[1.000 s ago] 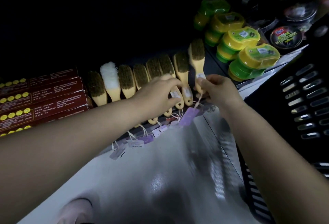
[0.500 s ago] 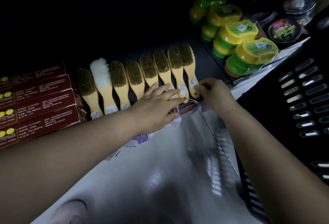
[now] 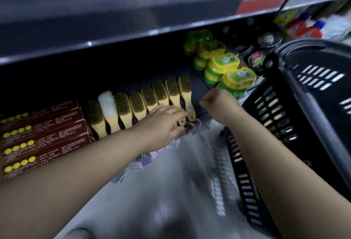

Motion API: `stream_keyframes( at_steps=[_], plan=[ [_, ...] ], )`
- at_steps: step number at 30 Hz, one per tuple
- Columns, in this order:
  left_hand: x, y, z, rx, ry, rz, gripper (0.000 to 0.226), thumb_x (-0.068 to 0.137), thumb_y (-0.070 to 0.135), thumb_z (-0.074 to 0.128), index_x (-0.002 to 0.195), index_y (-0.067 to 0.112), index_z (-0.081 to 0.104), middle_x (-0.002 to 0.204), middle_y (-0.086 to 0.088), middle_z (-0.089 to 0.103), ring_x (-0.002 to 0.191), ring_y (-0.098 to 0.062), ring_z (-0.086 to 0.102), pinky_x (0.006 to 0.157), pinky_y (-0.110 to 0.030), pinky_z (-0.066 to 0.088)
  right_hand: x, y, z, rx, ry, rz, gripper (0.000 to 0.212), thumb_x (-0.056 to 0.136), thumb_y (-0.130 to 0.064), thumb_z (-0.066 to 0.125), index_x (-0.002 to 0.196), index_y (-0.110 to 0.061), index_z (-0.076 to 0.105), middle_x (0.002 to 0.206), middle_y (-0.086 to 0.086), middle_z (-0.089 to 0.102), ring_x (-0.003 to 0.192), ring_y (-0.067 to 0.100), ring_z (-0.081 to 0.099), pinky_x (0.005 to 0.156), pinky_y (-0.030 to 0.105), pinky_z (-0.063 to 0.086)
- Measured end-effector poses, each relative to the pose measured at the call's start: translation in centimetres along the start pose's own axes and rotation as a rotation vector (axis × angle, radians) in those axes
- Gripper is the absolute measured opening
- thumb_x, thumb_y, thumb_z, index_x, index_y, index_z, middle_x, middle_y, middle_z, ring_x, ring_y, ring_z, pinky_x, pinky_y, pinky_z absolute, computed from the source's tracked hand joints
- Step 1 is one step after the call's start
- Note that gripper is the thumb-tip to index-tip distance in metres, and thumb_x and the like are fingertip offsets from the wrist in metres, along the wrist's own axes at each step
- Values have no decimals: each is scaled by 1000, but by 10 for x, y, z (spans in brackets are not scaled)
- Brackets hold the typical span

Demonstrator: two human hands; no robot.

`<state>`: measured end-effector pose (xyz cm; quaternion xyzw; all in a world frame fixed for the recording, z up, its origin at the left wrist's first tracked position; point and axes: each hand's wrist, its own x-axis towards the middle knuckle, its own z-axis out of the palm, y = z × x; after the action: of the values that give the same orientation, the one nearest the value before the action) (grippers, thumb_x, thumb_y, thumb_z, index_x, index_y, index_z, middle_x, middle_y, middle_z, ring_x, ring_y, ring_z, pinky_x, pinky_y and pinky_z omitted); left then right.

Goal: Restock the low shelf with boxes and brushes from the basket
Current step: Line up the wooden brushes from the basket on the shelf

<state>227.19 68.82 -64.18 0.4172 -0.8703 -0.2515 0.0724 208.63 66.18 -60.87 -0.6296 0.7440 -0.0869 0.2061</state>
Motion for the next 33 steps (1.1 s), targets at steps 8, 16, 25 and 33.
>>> stream_keyframes(
  at_steps=[8,16,25,33],
  plan=[
    [-3,108,-72,-120,144,279,27,96,19,47,121,18,57,118,1,59,109,-15,51,92,-29,39,-121,17,-121,67,394,30,20,79,-21,68,98,-24,62,93,-5,59,88,18,58,70,25,38],
    [33,193,-54,-29,13,327,47,98,36,42,142,27,31,150,7,31,139,-11,23,111,-28,20,-207,86,-124,595,83,288,15,81,-37,70,79,-22,71,66,-12,71,65,0,66,53,9,45],
    [56,205,-35,199,-109,393,39,98,47,29,122,30,54,139,9,47,141,-9,19,114,-29,-8,-249,108,-122,713,-41,262,25,73,-39,76,87,-18,74,81,1,74,78,18,70,78,41,57],
    [46,219,-53,281,-275,404,20,95,41,45,106,34,60,93,12,68,80,-9,60,71,-32,50,-281,147,-125,776,-532,237,41,63,-58,73,86,-24,67,76,-11,65,71,4,62,65,19,50]
  ],
)
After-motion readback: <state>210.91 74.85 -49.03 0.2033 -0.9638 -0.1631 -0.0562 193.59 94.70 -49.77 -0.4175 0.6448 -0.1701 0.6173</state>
